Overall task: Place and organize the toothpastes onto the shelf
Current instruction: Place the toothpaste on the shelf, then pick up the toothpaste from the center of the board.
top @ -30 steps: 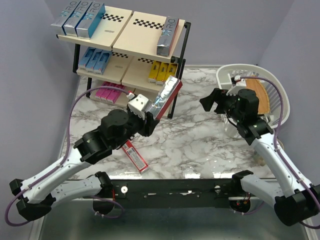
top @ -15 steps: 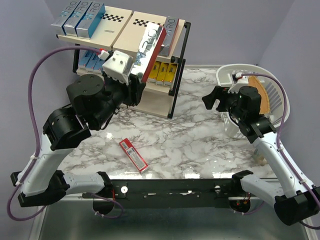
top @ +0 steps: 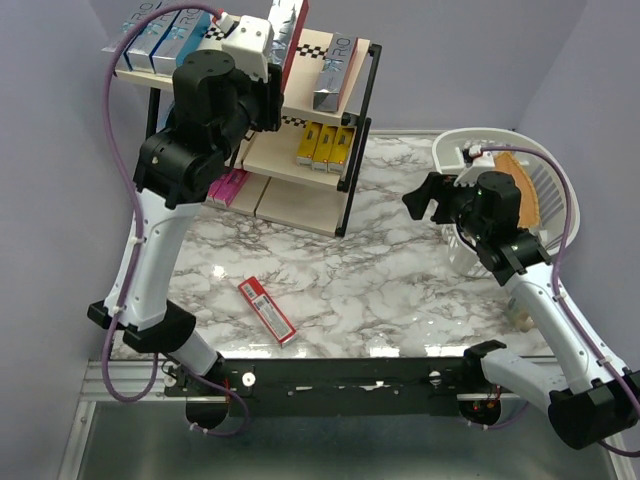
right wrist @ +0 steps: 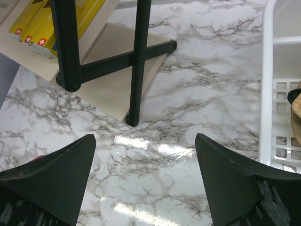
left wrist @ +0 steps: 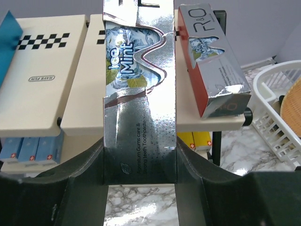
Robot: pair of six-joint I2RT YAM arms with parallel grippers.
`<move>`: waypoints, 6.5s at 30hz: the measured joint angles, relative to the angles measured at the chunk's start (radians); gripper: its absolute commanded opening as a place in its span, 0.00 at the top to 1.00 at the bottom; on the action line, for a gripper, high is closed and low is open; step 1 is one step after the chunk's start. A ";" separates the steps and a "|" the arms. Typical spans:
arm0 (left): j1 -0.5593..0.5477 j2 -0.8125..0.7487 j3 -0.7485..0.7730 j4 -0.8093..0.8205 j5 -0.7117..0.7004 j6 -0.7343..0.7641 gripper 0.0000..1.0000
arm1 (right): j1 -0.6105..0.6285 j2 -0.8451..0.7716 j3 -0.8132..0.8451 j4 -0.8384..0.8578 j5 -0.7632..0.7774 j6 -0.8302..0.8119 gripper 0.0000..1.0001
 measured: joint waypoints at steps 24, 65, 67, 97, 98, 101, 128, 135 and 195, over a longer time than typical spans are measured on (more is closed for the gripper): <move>0.141 0.195 0.072 0.134 0.270 -0.116 0.30 | 0.000 0.054 -0.013 0.000 -0.008 -0.012 0.05; 0.156 0.095 -0.166 0.459 0.336 -0.434 0.28 | 0.000 0.074 -0.021 0.000 -0.043 -0.011 0.05; 0.156 0.092 -0.171 0.471 0.336 -0.439 0.29 | 0.000 0.074 -0.021 0.000 -0.046 -0.011 0.05; 0.156 0.091 -0.240 0.503 0.327 -0.525 0.29 | 0.000 0.070 -0.024 -0.008 -0.049 -0.011 0.05; 0.156 0.091 -0.240 0.508 0.333 -0.530 0.29 | 0.000 0.070 -0.024 -0.008 -0.049 -0.011 0.05; 0.156 0.091 -0.240 0.517 0.350 -0.541 0.29 | 0.000 0.070 -0.024 -0.008 -0.049 -0.011 0.05; 0.156 -0.235 -0.591 0.601 0.171 -0.318 0.01 | 0.085 0.081 -0.135 0.018 -0.260 -0.063 0.06; 0.156 -0.624 -0.942 0.648 0.026 -0.223 0.01 | 0.313 0.207 -0.133 0.042 -0.261 -0.050 0.06; 0.156 -1.281 -1.376 0.106 -0.084 -0.199 0.01 | 0.834 1.186 0.735 -0.503 0.260 0.145 0.73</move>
